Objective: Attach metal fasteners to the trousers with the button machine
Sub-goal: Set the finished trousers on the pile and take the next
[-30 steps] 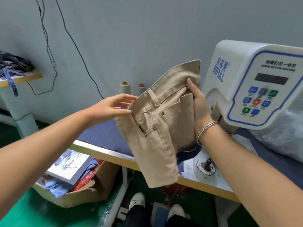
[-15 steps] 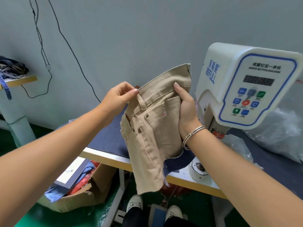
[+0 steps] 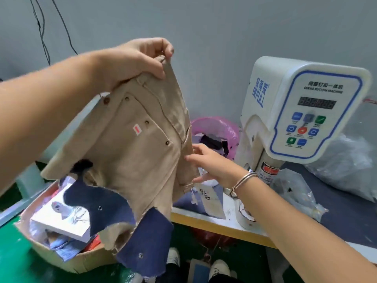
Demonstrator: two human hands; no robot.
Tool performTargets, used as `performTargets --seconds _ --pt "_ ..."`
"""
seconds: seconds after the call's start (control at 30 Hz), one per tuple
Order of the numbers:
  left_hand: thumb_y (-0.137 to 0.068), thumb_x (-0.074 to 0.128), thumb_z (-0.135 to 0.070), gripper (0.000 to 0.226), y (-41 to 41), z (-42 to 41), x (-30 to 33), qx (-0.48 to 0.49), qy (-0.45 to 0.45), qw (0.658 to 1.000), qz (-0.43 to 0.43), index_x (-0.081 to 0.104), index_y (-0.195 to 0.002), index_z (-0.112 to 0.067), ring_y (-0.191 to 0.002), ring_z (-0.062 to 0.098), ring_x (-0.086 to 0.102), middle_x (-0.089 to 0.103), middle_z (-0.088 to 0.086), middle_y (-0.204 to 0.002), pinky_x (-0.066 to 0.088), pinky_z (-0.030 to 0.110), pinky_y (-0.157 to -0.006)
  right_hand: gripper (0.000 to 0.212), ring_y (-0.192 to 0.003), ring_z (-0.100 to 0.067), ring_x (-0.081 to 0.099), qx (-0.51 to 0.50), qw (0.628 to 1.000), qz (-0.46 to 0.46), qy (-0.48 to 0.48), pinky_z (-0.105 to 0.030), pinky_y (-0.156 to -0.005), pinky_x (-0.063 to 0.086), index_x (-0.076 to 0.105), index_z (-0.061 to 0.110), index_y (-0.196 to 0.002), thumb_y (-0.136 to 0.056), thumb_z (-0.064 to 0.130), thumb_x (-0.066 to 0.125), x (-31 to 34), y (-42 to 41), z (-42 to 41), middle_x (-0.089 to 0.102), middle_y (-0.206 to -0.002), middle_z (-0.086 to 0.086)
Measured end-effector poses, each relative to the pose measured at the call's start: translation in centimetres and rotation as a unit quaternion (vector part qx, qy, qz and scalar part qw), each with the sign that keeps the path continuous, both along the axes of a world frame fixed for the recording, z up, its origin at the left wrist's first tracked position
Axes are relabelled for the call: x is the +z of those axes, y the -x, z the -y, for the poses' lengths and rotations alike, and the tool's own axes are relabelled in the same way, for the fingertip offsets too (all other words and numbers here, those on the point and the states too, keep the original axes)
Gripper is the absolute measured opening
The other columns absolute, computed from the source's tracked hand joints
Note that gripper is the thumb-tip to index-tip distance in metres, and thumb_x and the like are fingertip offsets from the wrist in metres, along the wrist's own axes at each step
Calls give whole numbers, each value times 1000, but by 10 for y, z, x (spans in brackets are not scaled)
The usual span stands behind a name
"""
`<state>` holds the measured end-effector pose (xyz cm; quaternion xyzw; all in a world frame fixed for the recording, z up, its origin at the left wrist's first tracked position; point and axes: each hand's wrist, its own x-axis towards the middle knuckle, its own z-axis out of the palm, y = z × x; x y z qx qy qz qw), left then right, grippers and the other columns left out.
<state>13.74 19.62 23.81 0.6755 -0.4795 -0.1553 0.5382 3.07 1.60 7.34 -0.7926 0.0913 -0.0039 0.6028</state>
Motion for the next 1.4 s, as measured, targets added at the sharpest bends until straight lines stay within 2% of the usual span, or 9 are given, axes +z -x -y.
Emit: performTargets --seconds 0.3,0.5,0.57,0.67,0.77,0.9,1.1,1.3,1.4 --pt "-89 37 20 48 -8 -24 29 23 -152 983 103 56 -80 -23 -112 6 62 67 11 -109 57 21 -69 47 -106 -19 59 7 999 -32 3 -29 -89 48 53 10 -130 -85 17 65 -17 -56 15 62 -122 -10" --pt "-91 52 7 49 -33 -75 34 147 -231 942 195 67 -89 -39 -74 11 64 62 5 -84 52 21 -56 16 -79 -8 59 26 994 -15 103 -15 -65 42 62 21 -73 -87 25 67 -27 -59 29 62 -76 7" --pt "-90 55 6 47 -35 -90 31 173 -225 939 196 68 -87 -39 -66 8 63 64 2 -78 50 17 -52 9 -96 -9 63 29 999 2 42 -25 -79 45 58 24 -92 -90 31 63 -28 -59 28 64 -95 8" --pt "-86 61 1 46 -27 -92 27 136 -152 959 195 70 -79 -43 -59 -7 62 67 -16 -69 45 7 -48 59 -131 -13 42 98 992 13 82 -34 -106 37 37 27 -138 -87 35 66 -29 -63 6 42 -144 4" --pt "-63 80 -45 16 1 -81 27 52 -107 973 198 68 -72 -53 -61 -12 62 67 -26 -68 45 5 -50 85 -143 -9 18 137 981 78 116 -24 -111 23 14 23 -150 -86 18 69 -27 -77 -32 20 -156 2" --pt "-35 81 -71 49 4 -81 37 5 -72 980 184 69 -77 -50 -67 -9 65 69 -24 -73 48 8 -54 66 -116 -4 49 87 976 192 -47 -16 -96 44 30 17 -143 -85 -10 48 -10 -93 -71 48 -136 -2" --pt "-55 89 -23 48 -36 -109 32 -25 -19 1000 -3 63 -95 -29 -74 7 67 64 -5 -90 57 20 -62 31 -74 -20 56 73 938 204 -271 -26 -67 47 61 3 -89 -84 -8 33 28 -83 -73 59 -84 -13" --pt "-81 54 2 43 -44 -87 -71 143 54 982 -107 56 -119 -20 -78 6 62 61 3 -106 54 16 -68 34 -39 -7 38 80 794 332 -502 -20 -44 35 39 21 -43 -71 3 31 85 -56 -63 39 -41 7" --pt "-91 60 -25 43 -21 -45 -130 44 36 970 -235 50 -133 -27 -98 12 65 64 -2 -114 50 39 -92 22 -40 -13 39 135 761 305 -556 -22 -54 40 48 15 -50 -69 16 38 102 -64 -85 37 -37 4"
